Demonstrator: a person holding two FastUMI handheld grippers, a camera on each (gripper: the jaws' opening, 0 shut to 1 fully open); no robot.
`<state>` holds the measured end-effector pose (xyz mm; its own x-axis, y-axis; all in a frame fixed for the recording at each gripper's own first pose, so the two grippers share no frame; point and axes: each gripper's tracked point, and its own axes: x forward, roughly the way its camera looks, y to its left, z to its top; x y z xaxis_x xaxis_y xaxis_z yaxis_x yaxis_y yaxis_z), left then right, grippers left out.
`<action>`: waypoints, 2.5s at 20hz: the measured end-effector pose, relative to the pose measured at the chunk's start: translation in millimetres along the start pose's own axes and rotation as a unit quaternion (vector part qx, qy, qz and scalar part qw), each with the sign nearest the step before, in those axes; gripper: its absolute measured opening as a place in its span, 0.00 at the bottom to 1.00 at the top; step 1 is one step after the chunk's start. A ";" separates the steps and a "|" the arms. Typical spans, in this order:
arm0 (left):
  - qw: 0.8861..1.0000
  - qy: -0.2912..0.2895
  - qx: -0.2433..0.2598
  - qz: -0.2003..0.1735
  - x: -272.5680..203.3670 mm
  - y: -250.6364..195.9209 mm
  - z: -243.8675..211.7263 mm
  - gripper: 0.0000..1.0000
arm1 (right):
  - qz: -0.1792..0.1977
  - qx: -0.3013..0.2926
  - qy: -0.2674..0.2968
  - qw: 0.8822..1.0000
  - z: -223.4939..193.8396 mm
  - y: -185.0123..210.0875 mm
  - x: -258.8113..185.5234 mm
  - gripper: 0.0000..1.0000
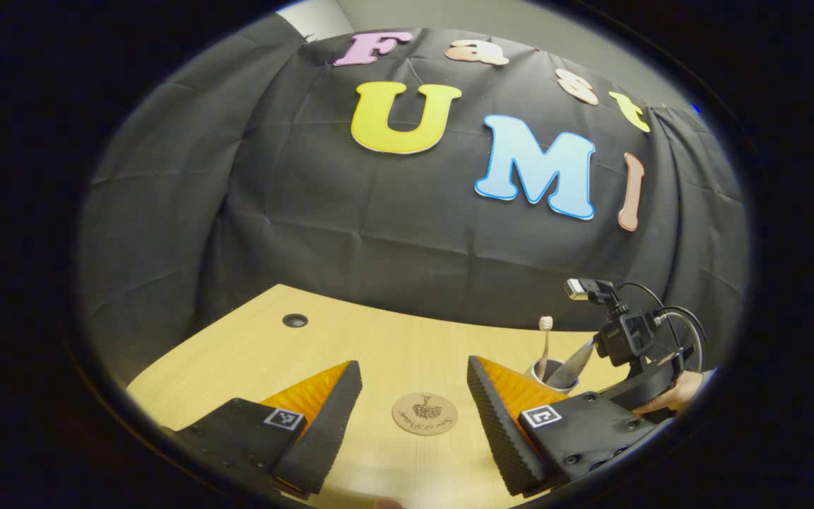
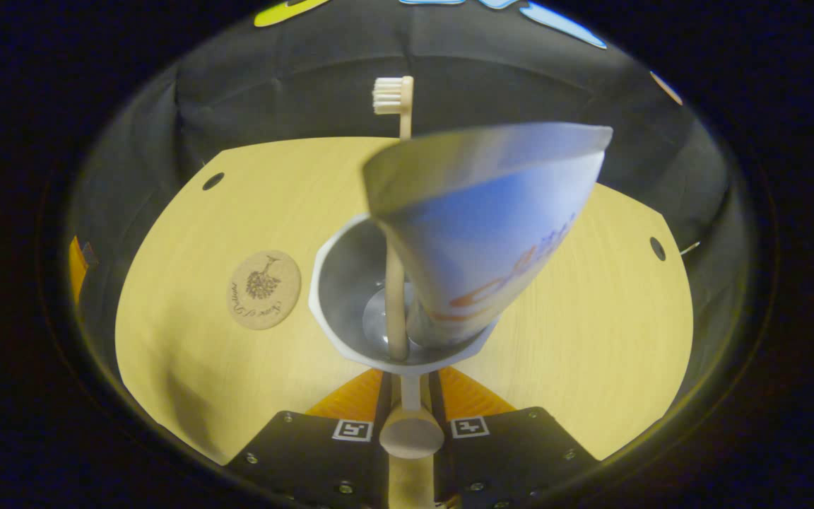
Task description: Put the toothbrush and toothpaste on the desktop into the cup, then pick up the cup and place it on the coaster on the desktop.
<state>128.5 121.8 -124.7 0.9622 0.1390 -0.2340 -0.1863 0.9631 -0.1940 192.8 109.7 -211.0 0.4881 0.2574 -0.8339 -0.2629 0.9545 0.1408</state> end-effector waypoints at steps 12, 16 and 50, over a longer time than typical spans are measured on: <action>0.999 -0.010 -0.021 0.032 -39.9 72.6 9.1 0.95 | 0.037 -0.047 -0.013 0.998 23.2 90.8 -3.3 0.21; 0.998 -0.013 -0.026 0.053 -52.1 101.0 11.6 1.00 | 0.044 -0.064 -0.008 0.997 27.3 115.7 3.6 0.25; 0.999 -0.026 0.023 0.032 -65.2 64.9 41.3 0.95 | 0.068 -0.071 -0.098 0.990 33.5 125.4 -55.7 0.36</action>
<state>61.9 184.8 -82.6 0.9579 0.2109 -0.1949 -0.2393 0.9614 -0.1359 160.5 220.2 -129.1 0.5886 0.4190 -0.6913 -0.4443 0.8821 0.1563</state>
